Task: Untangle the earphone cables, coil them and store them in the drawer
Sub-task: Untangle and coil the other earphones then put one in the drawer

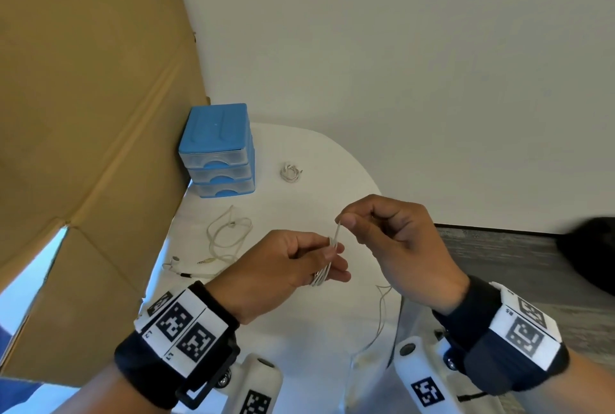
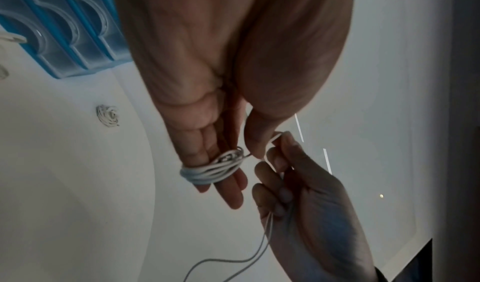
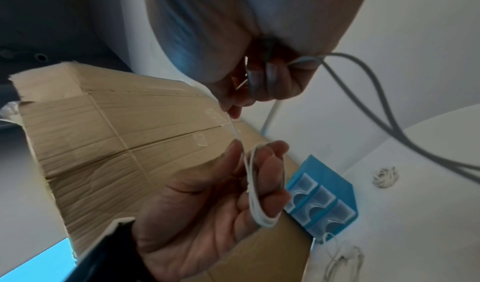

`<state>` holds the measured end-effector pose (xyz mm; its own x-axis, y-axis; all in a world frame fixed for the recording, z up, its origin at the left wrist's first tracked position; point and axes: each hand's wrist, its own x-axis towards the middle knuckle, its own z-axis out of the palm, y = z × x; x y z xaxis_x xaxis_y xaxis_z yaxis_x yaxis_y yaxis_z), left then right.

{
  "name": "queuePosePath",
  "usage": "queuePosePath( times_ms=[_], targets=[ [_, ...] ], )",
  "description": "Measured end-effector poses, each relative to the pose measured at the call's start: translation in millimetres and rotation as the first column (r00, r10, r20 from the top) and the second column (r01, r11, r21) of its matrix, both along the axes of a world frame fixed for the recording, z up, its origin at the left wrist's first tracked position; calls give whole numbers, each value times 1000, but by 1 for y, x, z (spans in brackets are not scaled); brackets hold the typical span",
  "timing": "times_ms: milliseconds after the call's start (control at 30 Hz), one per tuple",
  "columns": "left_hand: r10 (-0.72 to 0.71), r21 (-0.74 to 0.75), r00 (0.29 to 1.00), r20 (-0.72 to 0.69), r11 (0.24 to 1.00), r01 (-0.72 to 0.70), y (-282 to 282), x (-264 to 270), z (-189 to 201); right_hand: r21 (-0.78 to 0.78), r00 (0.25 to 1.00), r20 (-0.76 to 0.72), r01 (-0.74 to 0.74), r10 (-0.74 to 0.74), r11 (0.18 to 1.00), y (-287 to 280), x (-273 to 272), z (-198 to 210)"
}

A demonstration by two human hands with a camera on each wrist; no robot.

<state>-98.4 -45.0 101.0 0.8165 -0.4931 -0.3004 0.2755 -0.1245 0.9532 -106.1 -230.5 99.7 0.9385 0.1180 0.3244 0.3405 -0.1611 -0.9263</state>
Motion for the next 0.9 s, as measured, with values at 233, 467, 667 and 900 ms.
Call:
queuePosePath(
  times_ms=[233,467,667,900],
  targets=[
    [6,-83,999,38,997,-3,-2,-2,0,54,998,-32,49,-47,997,-1,1,10],
    [190,-293,961,-201,925,-244,-5,7,1,168,976,-82,-186,202,968,1,-10,21],
    [303,-379,923,-237,846,-375,-2,10,-3,6,942,-147,-305,302,952,7,-19,18],
    [159,-93,978,134,985,-147,-13,-1,-8,61,988,-135,81,-72,995,-12,9,8]
  ],
)
